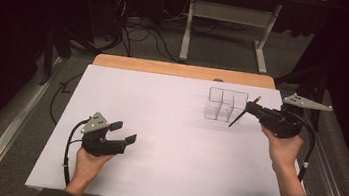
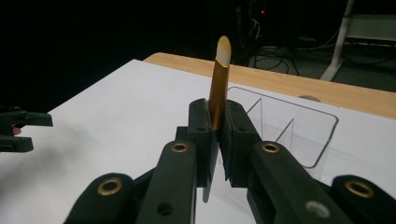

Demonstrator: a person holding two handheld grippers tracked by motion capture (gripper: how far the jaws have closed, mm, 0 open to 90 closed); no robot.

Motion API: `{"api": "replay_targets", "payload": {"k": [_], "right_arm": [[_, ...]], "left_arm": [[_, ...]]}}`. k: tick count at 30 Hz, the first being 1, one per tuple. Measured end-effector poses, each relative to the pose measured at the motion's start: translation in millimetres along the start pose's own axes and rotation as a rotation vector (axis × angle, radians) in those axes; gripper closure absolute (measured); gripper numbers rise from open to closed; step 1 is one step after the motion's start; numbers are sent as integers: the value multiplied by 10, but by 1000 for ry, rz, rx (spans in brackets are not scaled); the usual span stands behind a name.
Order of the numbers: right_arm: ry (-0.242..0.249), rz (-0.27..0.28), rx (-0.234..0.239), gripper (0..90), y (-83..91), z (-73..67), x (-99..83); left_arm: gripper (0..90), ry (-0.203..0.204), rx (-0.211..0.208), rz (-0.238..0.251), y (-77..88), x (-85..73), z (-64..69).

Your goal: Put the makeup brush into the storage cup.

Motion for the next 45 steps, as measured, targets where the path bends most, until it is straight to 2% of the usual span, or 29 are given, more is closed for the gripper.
{"api": "replay_targets", "payload": {"k": [15,27,34,45], "right_arm": [[5,-19,-45,855,-63,88,190],[10,-12,-78,855,-124,159,371],[-9,-8,-78,855,-184,217,430],[-25,-21,-128,855,-297,322,445]], "left_arm": [[274,-6,2,5,5,5,4],[276,-23,9,5,10,5,17],[276,-30,15,4,12,6,23],[276,-29,14,6,14,7,22]]}}
Point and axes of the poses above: each handheld gripper's, and its own axes: y roughly backward along the jaws, x roughly out of its top, z roughly to its right, the point moved 6 cm from there along -y, roughly forward along the jaws, and after that the axes turned 8 degrees about -z, right-handed, at the moved point
